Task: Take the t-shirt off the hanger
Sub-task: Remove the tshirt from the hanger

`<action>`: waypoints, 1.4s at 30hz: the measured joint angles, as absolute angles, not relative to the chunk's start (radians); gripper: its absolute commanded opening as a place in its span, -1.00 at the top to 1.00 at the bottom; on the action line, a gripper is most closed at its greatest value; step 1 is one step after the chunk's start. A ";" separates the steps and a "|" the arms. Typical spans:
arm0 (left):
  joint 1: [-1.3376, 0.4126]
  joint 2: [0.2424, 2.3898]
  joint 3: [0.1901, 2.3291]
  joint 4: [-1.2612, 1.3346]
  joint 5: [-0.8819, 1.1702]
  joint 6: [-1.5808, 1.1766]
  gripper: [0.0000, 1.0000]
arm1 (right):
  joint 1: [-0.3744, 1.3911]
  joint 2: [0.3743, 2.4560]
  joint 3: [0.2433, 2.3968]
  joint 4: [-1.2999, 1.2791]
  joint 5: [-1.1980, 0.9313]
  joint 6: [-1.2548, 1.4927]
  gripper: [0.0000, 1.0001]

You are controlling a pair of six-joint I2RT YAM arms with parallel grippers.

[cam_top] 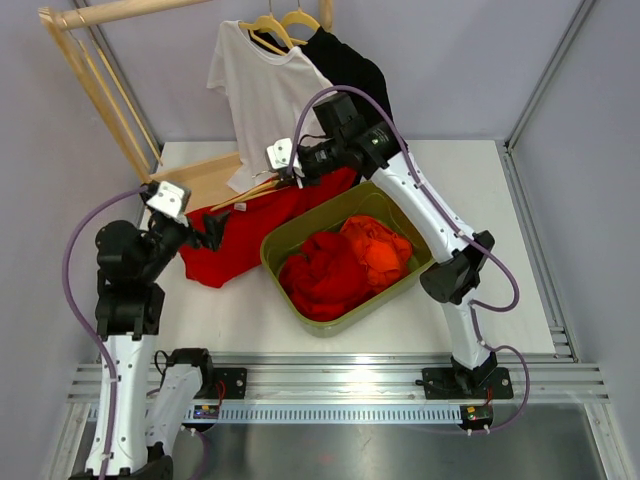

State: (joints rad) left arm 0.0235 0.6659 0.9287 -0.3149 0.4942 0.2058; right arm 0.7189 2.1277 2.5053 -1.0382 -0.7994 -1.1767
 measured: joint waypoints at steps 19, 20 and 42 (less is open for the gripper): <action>0.023 0.721 0.929 -0.538 0.145 -0.593 -0.62 | 0.713 2.127 2.440 -0.947 -0.728 -0.939 1.00; 0.023 0.729 0.928 -0.544 0.143 -0.597 -0.60 | 0.713 2.127 2.440 -0.946 -0.726 -0.934 1.00; 0.006 0.940 0.928 -0.494 -0.009 -0.619 0.88 | 0.739 2.120 2.374 -0.907 -0.715 -0.905 1.00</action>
State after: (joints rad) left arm 0.0063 0.9398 0.9279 -0.4942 -0.0090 -0.6189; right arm 0.7387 2.1197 2.3737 -0.9070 -0.7147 -0.9051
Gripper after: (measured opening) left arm 0.111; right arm 0.042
